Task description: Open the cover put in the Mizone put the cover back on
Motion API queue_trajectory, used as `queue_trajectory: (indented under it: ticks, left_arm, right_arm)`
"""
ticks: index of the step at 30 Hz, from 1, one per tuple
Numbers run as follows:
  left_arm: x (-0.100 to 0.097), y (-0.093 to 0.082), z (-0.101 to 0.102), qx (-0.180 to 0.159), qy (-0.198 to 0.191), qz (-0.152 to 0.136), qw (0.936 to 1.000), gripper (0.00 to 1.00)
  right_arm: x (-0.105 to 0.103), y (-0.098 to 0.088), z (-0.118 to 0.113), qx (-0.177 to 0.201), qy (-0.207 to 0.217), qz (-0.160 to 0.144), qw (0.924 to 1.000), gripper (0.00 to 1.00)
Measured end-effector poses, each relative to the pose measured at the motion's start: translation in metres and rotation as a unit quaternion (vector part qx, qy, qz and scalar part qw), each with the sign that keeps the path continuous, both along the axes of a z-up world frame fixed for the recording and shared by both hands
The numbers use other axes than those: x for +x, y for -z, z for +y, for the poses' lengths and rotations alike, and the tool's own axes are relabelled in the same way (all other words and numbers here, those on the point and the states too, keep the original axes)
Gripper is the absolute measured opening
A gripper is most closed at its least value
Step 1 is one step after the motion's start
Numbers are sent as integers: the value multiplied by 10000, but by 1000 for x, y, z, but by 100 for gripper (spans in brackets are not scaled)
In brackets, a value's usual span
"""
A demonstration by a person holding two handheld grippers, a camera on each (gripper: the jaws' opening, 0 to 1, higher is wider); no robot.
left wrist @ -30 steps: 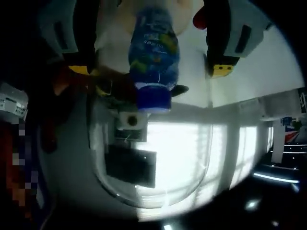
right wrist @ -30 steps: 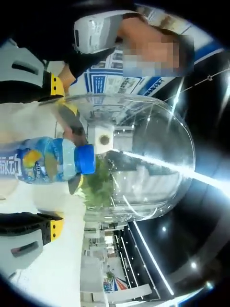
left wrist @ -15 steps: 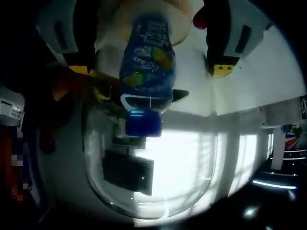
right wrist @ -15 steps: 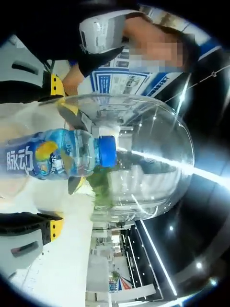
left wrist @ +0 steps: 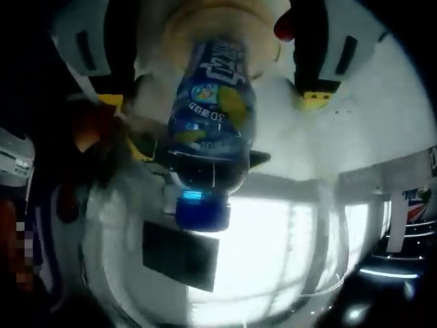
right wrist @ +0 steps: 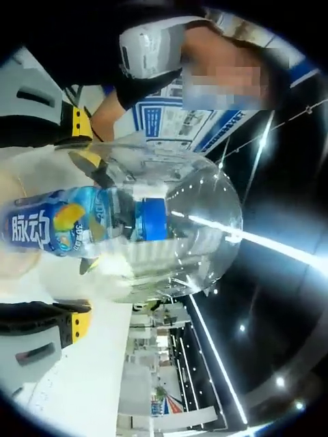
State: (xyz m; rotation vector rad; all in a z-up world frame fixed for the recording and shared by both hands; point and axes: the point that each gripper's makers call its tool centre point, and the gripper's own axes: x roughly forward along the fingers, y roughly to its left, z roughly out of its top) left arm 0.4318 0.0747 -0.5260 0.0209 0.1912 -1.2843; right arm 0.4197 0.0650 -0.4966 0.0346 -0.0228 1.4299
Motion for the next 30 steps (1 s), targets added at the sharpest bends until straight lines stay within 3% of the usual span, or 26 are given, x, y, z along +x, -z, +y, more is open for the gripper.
queue_trajectory:
  ticks: [30]
  left_arm:
    - [1, 2, 2, 184, -10, -172, 9997, 83]
  right_arm:
    - [1, 25, 3, -255, -118, 146, 9995, 88]
